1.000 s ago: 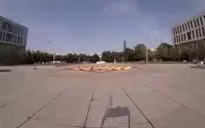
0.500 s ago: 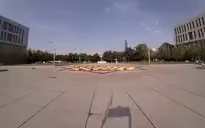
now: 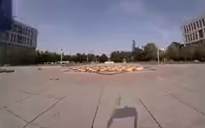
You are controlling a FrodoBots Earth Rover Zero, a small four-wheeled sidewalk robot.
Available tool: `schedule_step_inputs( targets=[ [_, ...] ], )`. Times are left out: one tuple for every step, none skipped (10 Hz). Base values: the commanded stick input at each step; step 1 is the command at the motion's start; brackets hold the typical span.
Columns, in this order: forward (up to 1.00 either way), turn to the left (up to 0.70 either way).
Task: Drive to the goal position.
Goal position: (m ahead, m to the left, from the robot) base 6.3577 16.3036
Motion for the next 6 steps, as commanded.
schedule_step_inputs(
  targets=[
    [1.0,0.01],
    [1.0,0.01],
    [1.0,0.01],
    [1.0,0.01],
    [1.0,0.4],
    [1.0,0.41]
  ],
)
